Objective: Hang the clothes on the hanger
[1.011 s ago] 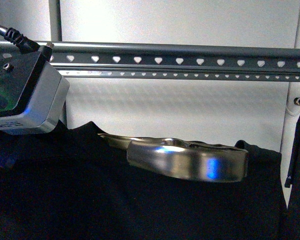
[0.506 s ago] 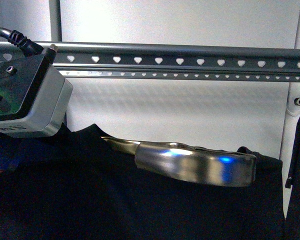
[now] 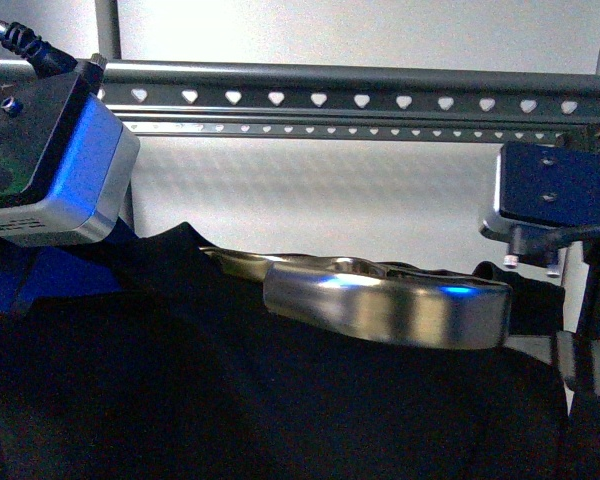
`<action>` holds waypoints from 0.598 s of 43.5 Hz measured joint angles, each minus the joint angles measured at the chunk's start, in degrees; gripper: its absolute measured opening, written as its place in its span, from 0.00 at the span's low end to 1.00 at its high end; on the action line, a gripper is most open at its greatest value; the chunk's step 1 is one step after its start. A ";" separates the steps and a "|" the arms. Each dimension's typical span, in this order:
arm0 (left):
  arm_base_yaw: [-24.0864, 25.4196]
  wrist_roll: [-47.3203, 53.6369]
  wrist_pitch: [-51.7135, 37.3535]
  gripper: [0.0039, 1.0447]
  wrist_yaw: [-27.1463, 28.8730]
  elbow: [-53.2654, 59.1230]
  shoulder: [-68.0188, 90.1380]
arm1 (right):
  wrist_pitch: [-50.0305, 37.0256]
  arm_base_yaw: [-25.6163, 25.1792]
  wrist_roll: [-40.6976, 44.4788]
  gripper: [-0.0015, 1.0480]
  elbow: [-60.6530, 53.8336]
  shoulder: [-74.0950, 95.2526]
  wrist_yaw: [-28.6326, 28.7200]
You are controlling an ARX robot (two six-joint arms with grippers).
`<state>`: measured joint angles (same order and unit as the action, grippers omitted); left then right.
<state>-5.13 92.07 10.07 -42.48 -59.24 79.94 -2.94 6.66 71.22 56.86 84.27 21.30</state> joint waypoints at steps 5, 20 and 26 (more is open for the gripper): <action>0.00 0.04 0.00 0.04 0.02 0.00 0.00 | -4.68 0.85 -3.19 0.85 2.38 4.61 -1.36; 0.02 0.04 -0.07 0.04 0.44 0.00 0.00 | -11.61 1.62 -10.27 0.32 2.34 8.22 -0.70; 0.02 -0.55 -0.15 0.04 0.07 0.00 0.00 | -12.98 1.25 -11.04 0.17 0.22 8.02 0.50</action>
<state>-5.10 91.53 9.91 -42.41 -59.24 79.94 -15.92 7.90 60.18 57.08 92.29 21.80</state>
